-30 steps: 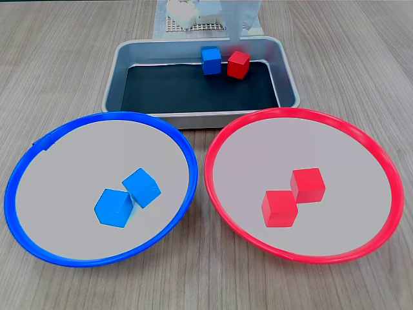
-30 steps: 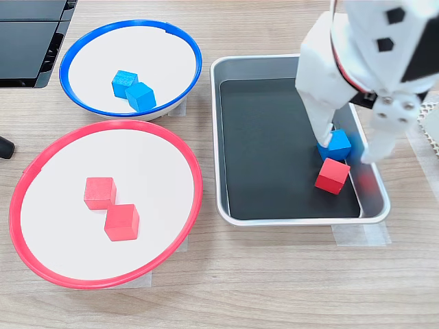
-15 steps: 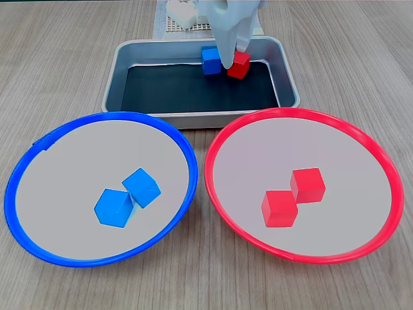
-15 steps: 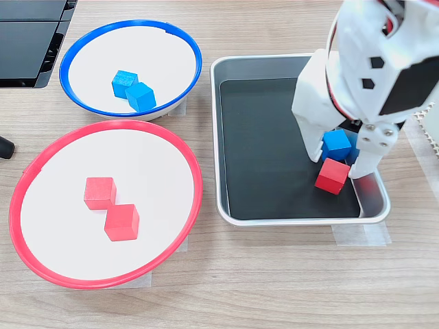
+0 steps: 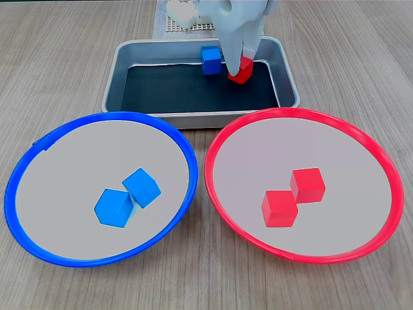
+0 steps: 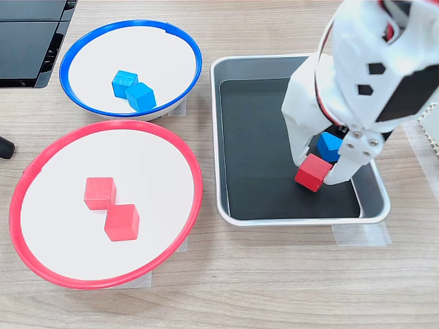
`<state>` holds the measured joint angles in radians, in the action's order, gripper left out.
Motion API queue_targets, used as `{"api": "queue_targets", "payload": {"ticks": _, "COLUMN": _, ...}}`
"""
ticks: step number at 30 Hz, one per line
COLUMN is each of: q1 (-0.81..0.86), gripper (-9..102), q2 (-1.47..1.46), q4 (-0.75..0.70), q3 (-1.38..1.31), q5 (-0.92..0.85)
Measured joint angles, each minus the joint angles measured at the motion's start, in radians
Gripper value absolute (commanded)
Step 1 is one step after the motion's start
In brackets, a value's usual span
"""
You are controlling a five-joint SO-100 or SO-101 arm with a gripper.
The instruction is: Move six blocks tray to matching dishes
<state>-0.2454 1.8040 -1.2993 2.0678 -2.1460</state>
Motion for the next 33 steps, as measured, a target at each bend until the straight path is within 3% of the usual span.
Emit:
{"api": "queue_targets", "payload": {"ticks": 2, "q1": -0.017, "gripper": 0, "q2": -0.035, "q4": -0.075, "q3": -0.169, "q5": 0.141}}
{"api": "queue_targets", "payload": {"ticks": 7, "q1": -0.009, "gripper": 0, "q2": -0.238, "q4": -0.026, "q3": -0.549, "q5": 0.391}}
{"api": "queue_targets", "payload": {"ticks": 12, "q1": 0.023, "gripper": 2, "q2": -0.495, "q4": 0.126, "q3": -0.775, "q5": 0.446}}
{"api": "queue_targets", "payload": {"ticks": 18, "q1": 0.051, "gripper": 22, "q2": -0.626, "q4": 0.195, "q3": -0.841, "q5": 0.39}}
{"api": "queue_targets", "payload": {"ticks": 21, "q1": 0.051, "gripper": 16, "q2": -0.626, "q4": 0.172, "q3": -0.83, "q5": 0.377}}
{"api": "queue_targets", "payload": {"ticks": 22, "q1": 0.048, "gripper": 6, "q2": -0.621, "q4": 0.16, "q3": -0.822, "q5": 0.387}}
{"api": "queue_targets", "payload": {"ticks": 28, "q1": 0.097, "gripper": 0, "q2": -0.489, "q4": -0.037, "q3": -0.796, "q5": 0.308}}
{"api": "queue_targets", "payload": {"ticks": 33, "q1": 0.219, "gripper": 1, "q2": -0.252, "q4": -0.431, "q3": -0.704, "q5": 0.206}}
